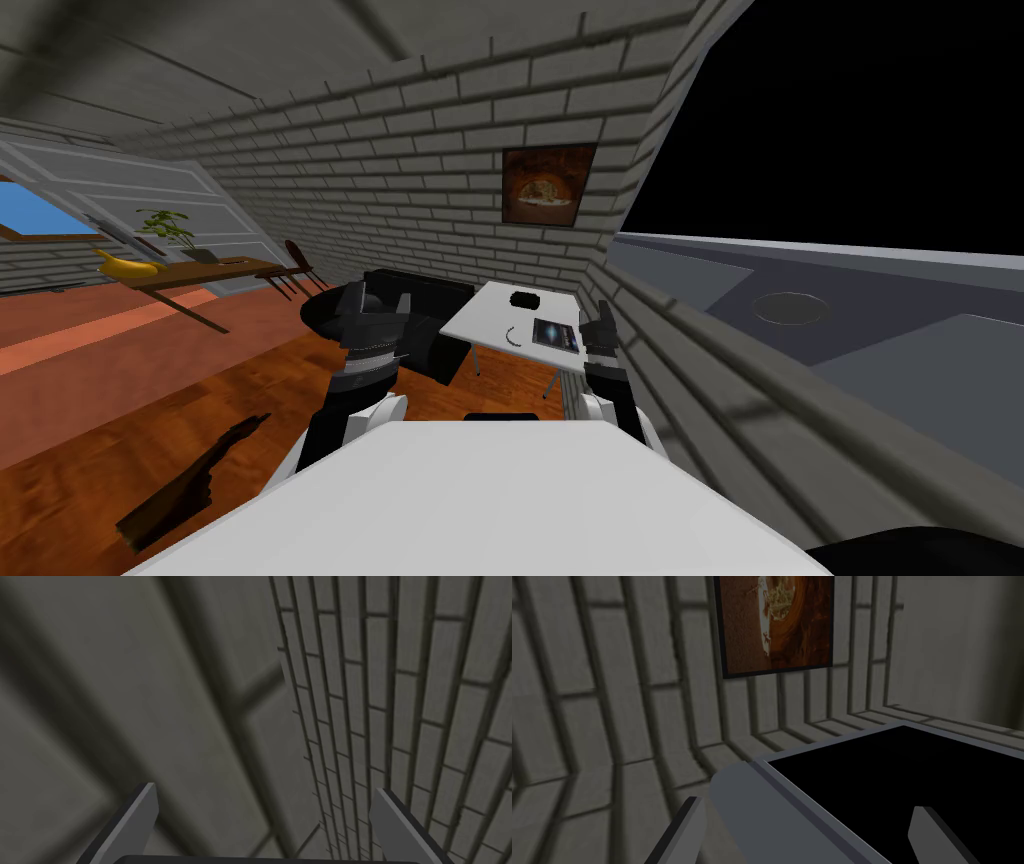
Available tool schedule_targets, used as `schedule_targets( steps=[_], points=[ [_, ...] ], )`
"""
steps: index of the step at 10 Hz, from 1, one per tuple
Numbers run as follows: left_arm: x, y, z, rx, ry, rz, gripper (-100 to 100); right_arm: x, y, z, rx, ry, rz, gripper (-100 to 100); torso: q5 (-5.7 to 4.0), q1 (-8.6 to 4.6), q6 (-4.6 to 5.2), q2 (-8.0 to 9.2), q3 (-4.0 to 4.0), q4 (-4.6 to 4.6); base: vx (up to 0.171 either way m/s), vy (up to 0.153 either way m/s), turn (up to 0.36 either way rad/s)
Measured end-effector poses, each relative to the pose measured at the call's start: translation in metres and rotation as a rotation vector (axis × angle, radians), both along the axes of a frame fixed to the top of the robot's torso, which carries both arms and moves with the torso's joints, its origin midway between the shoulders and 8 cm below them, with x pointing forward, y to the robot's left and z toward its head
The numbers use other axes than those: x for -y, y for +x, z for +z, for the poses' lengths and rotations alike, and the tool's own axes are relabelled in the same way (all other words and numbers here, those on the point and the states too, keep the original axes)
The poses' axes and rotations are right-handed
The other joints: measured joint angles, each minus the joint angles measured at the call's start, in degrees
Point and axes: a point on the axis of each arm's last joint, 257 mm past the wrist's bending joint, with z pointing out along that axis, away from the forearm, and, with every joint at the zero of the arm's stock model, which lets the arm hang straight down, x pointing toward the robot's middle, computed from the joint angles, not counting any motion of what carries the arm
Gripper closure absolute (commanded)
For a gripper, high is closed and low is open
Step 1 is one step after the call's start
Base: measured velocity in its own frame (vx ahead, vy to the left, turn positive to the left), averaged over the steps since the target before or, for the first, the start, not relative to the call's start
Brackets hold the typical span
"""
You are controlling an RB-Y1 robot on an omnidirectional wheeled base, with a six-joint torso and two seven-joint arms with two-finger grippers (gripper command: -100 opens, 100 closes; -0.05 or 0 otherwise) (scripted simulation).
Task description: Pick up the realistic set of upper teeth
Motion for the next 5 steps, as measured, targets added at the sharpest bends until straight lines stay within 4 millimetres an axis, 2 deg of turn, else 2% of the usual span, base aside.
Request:
schedule_targets(
  steps=[5],
  points=[
    [0.000, 0.000, 0.000, 0.000, 0.000, 0.000, 0, -0.014, -0.003, -0.025, -0.082, -0.134, 0.055, -100, 0.07, 0.29, 0.00, 0.05, 0.03, 0.01, -0.008, 0.078, 0.037]
  ],
)
